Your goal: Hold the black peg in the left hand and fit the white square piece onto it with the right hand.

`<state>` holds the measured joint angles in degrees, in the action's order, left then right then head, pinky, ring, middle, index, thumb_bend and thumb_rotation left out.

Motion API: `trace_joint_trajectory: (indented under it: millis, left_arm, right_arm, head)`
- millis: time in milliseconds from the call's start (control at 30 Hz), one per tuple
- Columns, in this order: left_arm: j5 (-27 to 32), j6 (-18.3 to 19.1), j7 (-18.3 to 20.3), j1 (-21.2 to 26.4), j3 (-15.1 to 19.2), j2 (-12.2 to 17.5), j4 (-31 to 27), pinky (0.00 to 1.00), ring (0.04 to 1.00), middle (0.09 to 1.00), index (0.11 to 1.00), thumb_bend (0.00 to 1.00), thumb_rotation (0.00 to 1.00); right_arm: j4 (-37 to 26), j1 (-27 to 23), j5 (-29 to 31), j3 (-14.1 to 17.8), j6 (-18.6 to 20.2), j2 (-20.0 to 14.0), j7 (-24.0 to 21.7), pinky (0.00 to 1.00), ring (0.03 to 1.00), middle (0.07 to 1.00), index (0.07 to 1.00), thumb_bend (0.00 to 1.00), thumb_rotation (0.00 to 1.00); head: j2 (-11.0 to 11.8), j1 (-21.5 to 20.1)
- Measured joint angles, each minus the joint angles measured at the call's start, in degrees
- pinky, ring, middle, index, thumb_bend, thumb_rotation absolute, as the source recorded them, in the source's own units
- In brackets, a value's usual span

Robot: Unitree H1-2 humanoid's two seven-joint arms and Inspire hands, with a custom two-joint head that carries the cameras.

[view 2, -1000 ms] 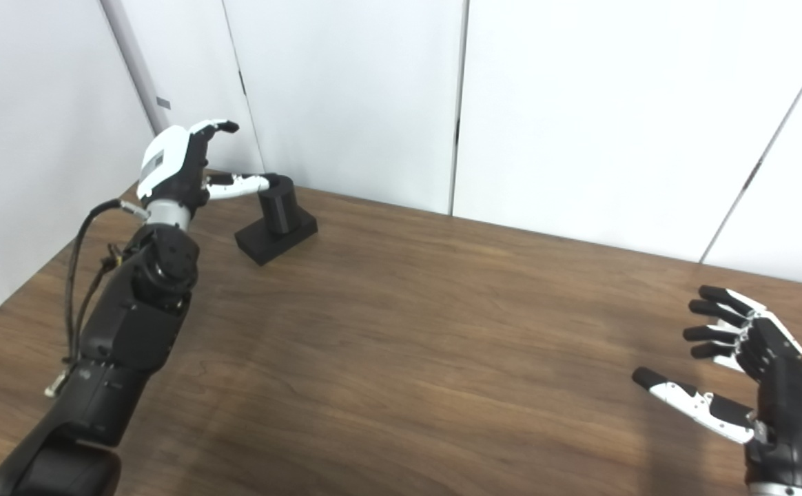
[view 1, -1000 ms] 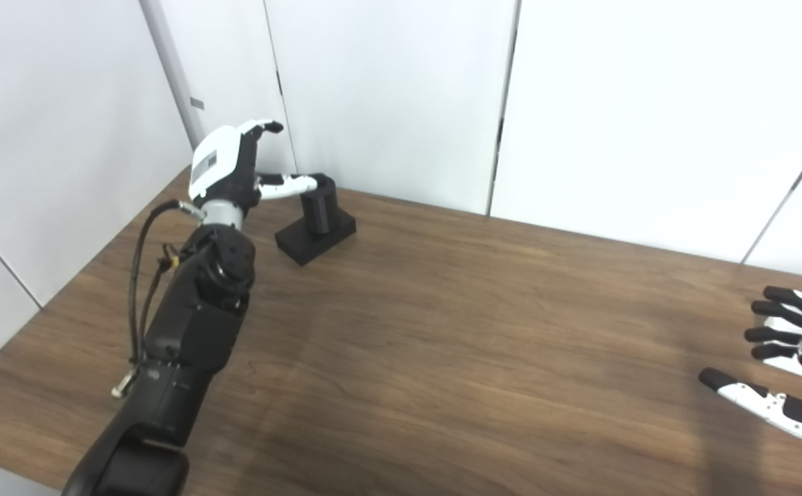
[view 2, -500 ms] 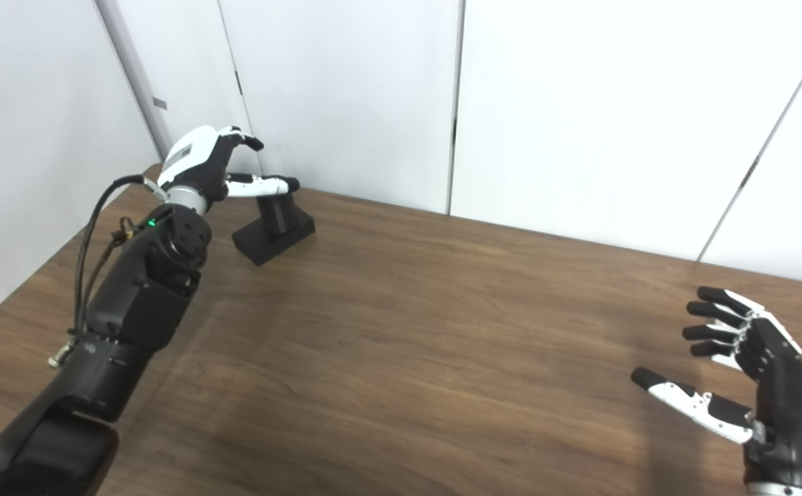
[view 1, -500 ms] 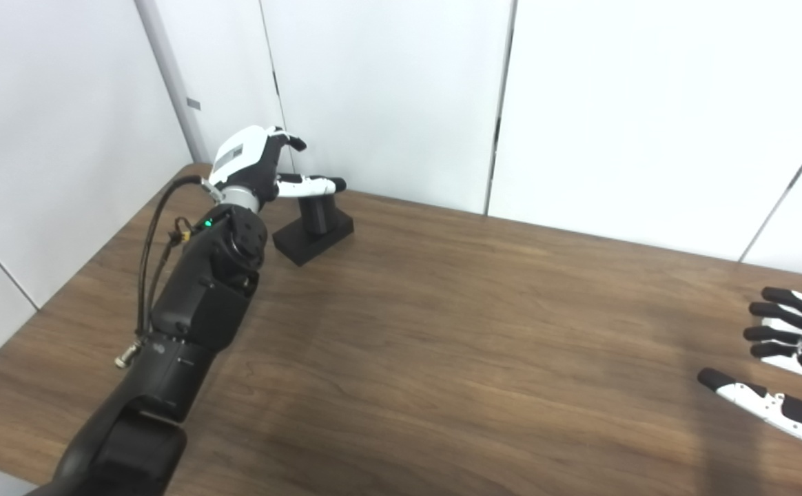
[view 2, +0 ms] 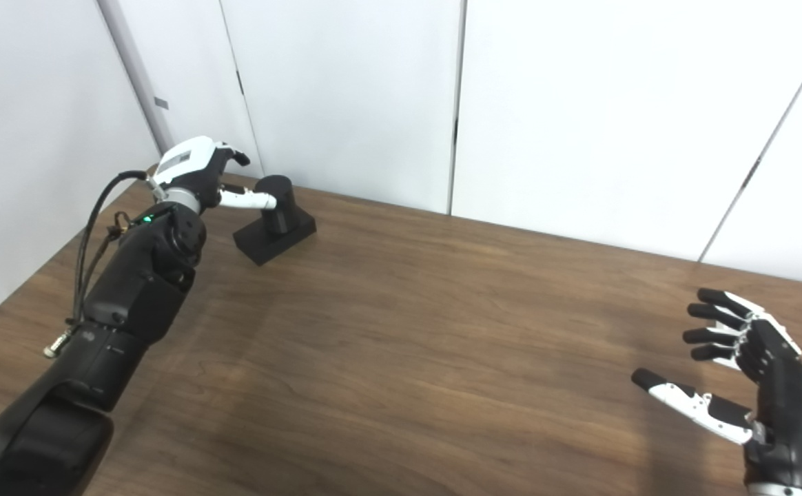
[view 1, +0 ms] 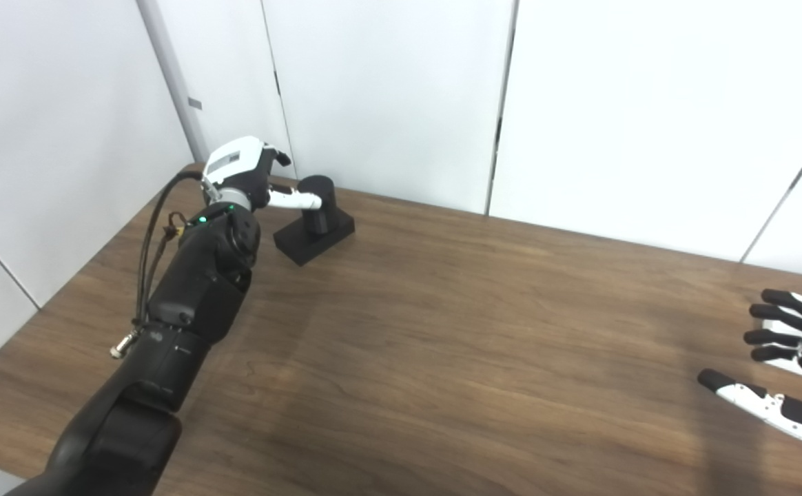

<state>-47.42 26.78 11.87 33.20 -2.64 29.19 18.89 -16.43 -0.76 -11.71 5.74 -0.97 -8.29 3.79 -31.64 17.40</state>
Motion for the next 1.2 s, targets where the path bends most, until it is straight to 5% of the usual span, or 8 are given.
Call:
trace_joint_trajectory:
  millis: [733, 1200]
  left_arm:
    - [0.59, -0.01, -1.65, -0.25, -1.78, -1.87, 3.61, 0.82, 0.981, 0.972, 0.836, 1.00, 0.55]
    - [4.97, 0.00, -1.43, -1.56, -1.00, -2.09, 3.61, 0.73, 0.928, 0.948, 0.805, 1.00, 0.50]
  right_arm:
    - [-1.41, 0.01, -0.35, 0.05, 1.12, 0.03, -0.01, 0.50, 0.567, 0.668, 0.701, 0.55, 0.00]
    - [-2.94, 0.27, 0.57, 0.29, 2.01, 0.02, -0.07, 0.50, 0.572, 0.678, 0.700, 0.56, 0.00]
  head:
    - [-0.53, -0.35]
    - [-0.88, -0.79]
